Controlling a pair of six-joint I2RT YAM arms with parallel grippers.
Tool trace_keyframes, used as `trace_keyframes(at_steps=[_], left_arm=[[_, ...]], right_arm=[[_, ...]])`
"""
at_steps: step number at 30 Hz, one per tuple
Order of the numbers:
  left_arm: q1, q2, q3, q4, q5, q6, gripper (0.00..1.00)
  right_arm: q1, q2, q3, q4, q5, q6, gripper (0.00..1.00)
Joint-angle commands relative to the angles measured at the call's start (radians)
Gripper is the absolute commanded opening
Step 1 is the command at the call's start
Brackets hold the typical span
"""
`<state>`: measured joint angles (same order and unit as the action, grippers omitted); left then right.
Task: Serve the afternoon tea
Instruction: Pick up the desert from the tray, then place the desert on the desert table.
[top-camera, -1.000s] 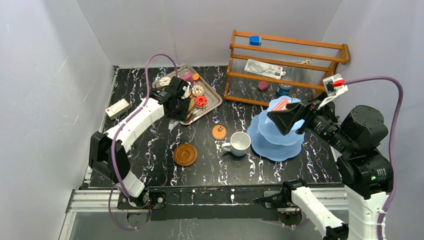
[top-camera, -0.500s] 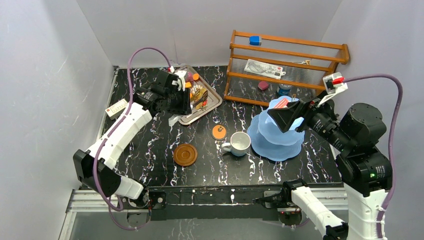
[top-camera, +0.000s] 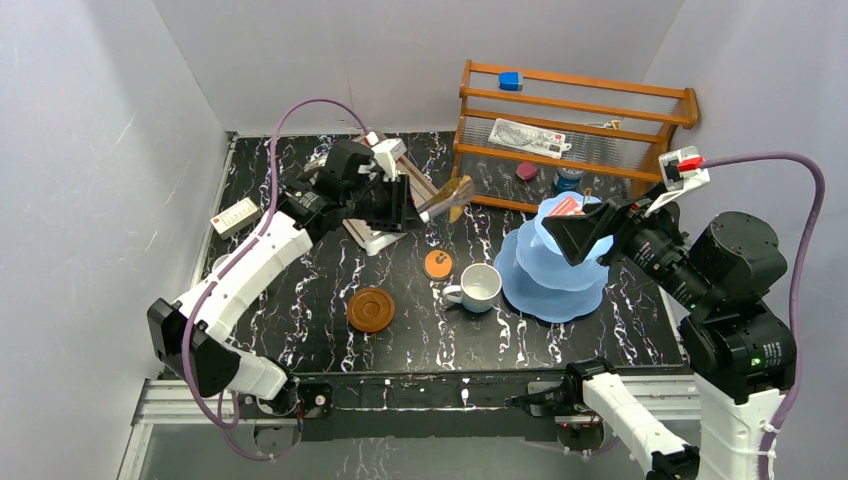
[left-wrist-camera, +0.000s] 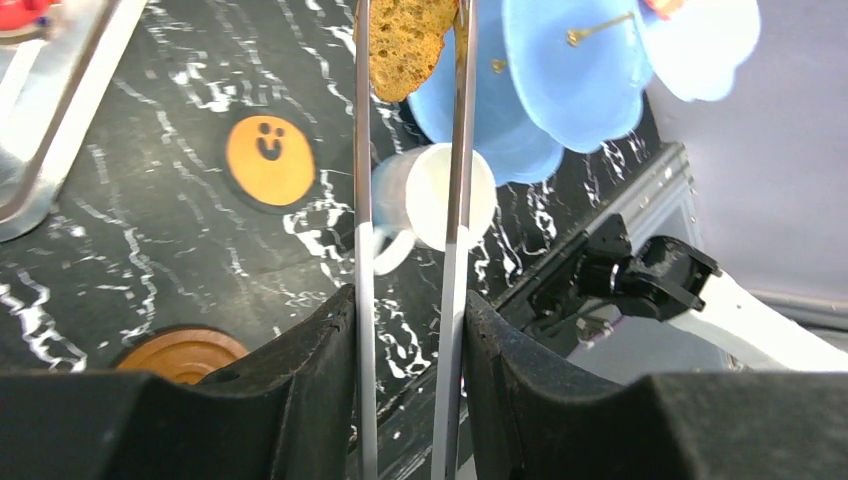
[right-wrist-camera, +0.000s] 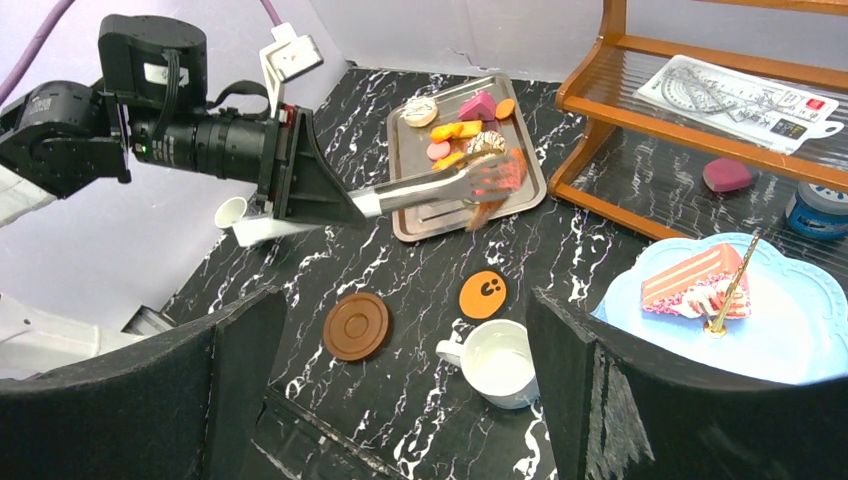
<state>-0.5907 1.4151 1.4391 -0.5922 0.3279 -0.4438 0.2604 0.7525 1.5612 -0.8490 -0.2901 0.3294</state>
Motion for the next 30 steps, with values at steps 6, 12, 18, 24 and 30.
trace_keyframes(at_steps=[6,12,18,24,30], left_arm=[[-0.172,-0.051,0.035,0.156,0.022,-0.085,0.32],[-0.273,-0.05,0.053,0.212,-0.031,-0.127,0.31],[-0.398,-0.015,0.057,0.268,-0.109,-0.166,0.31],[-0.497,0.02,0.091,0.274,-0.174,-0.169,0.31],[-0.521,0.08,0.116,0.317,-0.16,-0.174,0.31]], right_arm=[[-0.001,0.003,0.05,0.043,0.009,-0.004,0.99],[-0.001,0.001,0.064,0.057,0.025,0.007,0.99],[0.0,0.002,0.078,0.056,0.03,0.009,0.99],[-0.001,0.004,0.097,0.047,0.035,0.008,0.99],[0.0,-0.001,0.098,0.047,0.036,0.009,0.99]])
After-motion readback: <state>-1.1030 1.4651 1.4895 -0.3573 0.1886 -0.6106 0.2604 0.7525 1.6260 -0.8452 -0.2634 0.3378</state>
